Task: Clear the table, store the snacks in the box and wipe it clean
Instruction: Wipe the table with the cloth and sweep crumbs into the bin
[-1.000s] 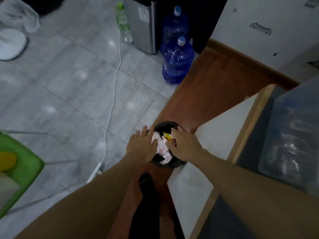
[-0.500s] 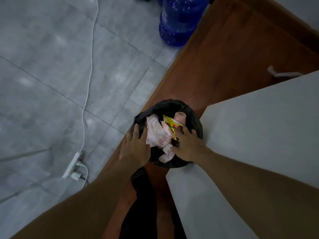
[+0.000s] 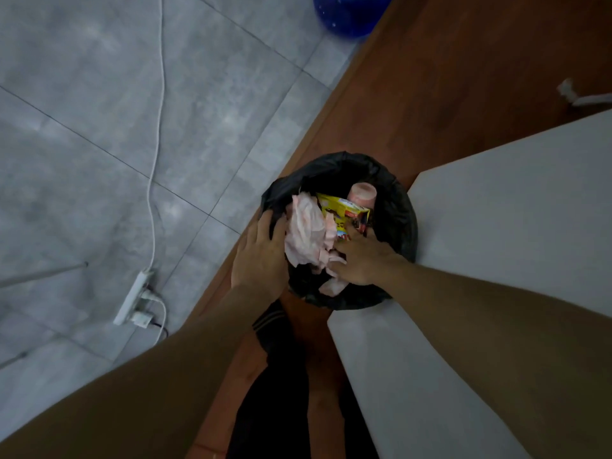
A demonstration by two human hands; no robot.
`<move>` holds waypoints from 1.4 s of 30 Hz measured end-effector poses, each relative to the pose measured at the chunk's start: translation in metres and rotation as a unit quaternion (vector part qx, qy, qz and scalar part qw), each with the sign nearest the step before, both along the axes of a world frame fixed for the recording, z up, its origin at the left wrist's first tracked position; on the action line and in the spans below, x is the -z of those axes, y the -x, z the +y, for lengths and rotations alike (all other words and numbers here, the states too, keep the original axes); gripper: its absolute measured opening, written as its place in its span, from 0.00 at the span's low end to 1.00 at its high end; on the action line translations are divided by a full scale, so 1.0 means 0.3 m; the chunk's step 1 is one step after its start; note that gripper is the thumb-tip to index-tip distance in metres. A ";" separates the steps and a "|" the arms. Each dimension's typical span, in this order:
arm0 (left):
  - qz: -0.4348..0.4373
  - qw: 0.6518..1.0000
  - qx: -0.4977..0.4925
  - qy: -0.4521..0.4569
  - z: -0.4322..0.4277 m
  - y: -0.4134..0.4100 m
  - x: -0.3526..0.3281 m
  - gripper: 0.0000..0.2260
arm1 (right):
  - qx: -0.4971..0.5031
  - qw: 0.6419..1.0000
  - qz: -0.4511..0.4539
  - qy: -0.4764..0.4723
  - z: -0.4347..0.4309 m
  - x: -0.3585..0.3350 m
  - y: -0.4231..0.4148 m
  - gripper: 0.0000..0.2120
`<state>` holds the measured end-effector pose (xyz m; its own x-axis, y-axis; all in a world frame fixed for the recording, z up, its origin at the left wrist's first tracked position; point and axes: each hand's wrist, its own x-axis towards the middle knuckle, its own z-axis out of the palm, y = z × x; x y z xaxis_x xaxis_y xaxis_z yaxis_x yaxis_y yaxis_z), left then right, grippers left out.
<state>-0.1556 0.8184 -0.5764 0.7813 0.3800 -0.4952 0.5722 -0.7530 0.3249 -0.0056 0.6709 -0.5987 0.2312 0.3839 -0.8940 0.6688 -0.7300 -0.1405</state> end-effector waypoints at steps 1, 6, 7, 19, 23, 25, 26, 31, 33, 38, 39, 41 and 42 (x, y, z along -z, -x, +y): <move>0.001 1.000 -0.001 -0.008 0.004 -0.005 -0.003 0.35 | -0.006 0.999 -0.032 -0.035 -0.006 -0.016 -0.001 0.25; -0.003 1.000 -0.009 -0.014 0.005 -0.024 -0.025 0.34 | 0.000 0.970 -0.179 -0.164 -0.070 -0.072 -0.015 0.15; -0.007 1.000 -0.013 -0.017 0.003 -0.022 -0.028 0.34 | 0.004 0.964 -0.195 -0.182 -0.087 -0.076 -0.022 0.15; -0.005 0.994 -0.100 0.051 -0.038 -0.023 -0.037 0.35 | 0.229 0.912 -0.287 -0.185 -0.143 -0.087 -0.059 0.26; 0.009 0.989 -0.118 0.090 -0.053 -0.028 -0.012 0.36 | 0.298 0.929 -0.173 -0.133 -0.141 -0.063 -0.061 0.32; 0.001 0.986 -0.125 0.108 -0.053 -0.032 0.005 0.35 | 0.304 0.929 -0.170 -0.123 -0.145 -0.057 -0.064 0.32; 0.000 0.986 -0.127 0.109 -0.051 -0.033 0.012 0.36 | 0.305 0.929 -0.175 -0.120 -0.145 -0.055 -0.065 0.33; 0.005 0.988 -0.129 0.087 -0.034 -0.017 0.004 0.40 | 0.255 0.936 -0.200 -0.138 -0.125 -0.078 -0.054 0.40; -0.003 0.988 -0.130 0.082 -0.022 -0.005 -0.026 0.42 | 0.251 0.936 -0.202 -0.142 -0.111 -0.108 -0.045 0.41; -0.038 0.988 -0.146 0.037 0.031 0.012 -0.192 0.47 | 0.221 0.936 -0.213 -0.170 -0.050 -0.263 -0.020 0.45; -0.048 0.988 -0.145 0.024 0.045 0.015 -0.239 0.46 | 0.212 0.937 -0.213 -0.175 -0.036 -0.307 -0.018 0.46; -0.060 0.989 -0.134 -0.001 0.069 0.024 -0.346 0.43 | 0.192 0.939 -0.214 -0.188 -0.009 -0.407 -0.018 0.48; -0.063 0.989 -0.131 -0.009 0.080 0.033 -0.404 0.41 | 0.181 0.939 -0.215 -0.196 0.004 -0.463 -0.018 0.48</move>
